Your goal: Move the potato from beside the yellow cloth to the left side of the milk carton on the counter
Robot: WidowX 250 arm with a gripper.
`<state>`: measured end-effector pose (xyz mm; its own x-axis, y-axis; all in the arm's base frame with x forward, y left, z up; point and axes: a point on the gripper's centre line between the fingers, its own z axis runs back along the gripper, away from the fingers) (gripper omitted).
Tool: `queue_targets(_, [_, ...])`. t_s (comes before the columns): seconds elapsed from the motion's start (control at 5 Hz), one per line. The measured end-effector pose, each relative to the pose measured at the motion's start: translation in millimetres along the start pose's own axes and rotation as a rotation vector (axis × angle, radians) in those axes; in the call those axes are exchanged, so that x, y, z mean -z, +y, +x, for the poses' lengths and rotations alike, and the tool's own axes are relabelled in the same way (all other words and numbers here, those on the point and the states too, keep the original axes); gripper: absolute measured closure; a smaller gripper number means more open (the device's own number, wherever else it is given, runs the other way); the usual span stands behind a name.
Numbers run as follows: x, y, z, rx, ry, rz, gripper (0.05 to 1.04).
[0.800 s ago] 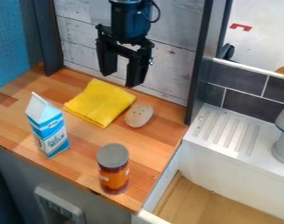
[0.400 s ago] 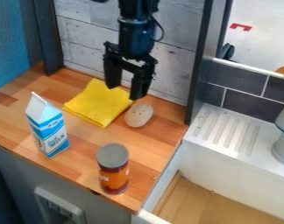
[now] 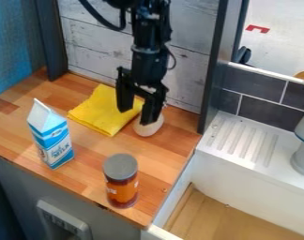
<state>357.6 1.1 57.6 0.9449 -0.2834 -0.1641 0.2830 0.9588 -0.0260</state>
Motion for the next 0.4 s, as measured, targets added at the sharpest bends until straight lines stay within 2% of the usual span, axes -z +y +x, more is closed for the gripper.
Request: queue_targets(0.4, [19.0,0.9,15.9,-0.018,0.007,-0.047,0.083])
